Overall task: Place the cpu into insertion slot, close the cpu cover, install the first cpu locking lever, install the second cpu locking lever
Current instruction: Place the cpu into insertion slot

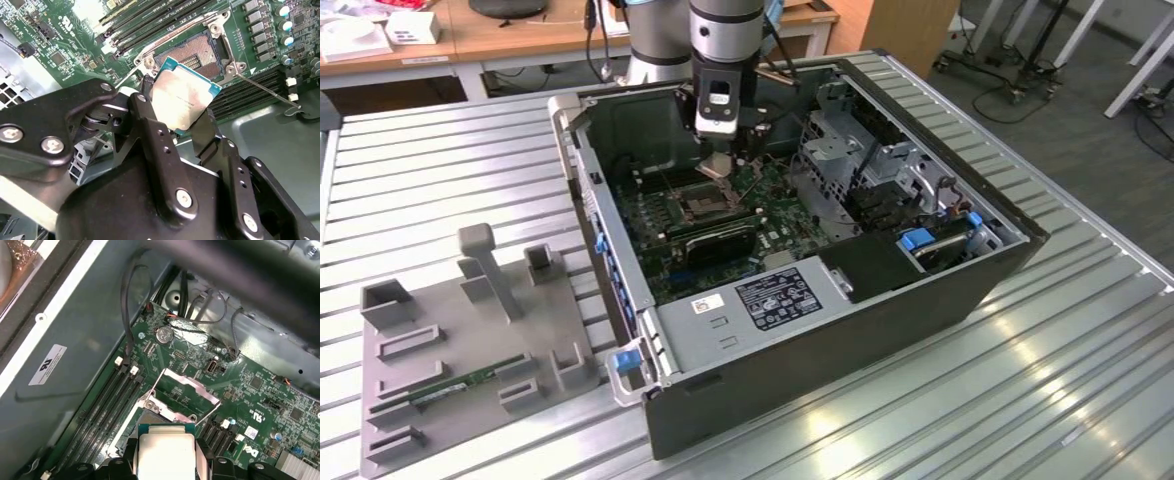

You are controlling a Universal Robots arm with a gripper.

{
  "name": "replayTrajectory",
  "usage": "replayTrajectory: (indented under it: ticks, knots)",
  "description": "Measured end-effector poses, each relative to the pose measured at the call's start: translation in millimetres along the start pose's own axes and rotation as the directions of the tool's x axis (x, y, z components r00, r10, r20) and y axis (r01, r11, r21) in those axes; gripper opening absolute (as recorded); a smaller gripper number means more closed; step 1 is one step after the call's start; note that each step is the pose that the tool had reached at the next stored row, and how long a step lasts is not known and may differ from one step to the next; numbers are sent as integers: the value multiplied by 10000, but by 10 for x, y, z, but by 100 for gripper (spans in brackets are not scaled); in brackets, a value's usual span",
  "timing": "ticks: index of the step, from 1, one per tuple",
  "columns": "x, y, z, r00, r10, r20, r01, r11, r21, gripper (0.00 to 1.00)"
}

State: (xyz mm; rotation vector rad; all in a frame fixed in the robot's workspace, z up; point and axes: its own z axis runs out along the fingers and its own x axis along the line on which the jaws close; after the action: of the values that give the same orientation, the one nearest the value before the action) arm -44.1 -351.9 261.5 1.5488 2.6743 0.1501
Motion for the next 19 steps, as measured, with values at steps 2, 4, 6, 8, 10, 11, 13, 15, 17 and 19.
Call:
replayTrajectory:
  ticks: [2,4,6,8,10,11,13,15,17,19]
  knots:
    - [2,-3,2,9997,238,24,-238,9997,-4,54]
    - [2,-4,3,9986,527,55,-526,9986,-7,54]
    - [2,-5,5,9963,851,91,-851,9964,-11,54]
    - [2,-5,7,9930,1172,126,-1172,9931,-17,54]
    - [2,-6,9,9886,1500,161,-1499,9887,-25,54]
    - [2,-6,11,9860,1659,177,-1659,9861,-29,54]
    - [3,-7,14,9802,1968,211,-1968,9804,-37,54]
    - [3,-8,16,9735,2273,243,-2273,9738,-47,54]
    - [5,-11,18,9676,2512,270,-2511,9679,-53,54]
    - [7,-14,20,9616,2728,293,-2727,9621,-61,54]
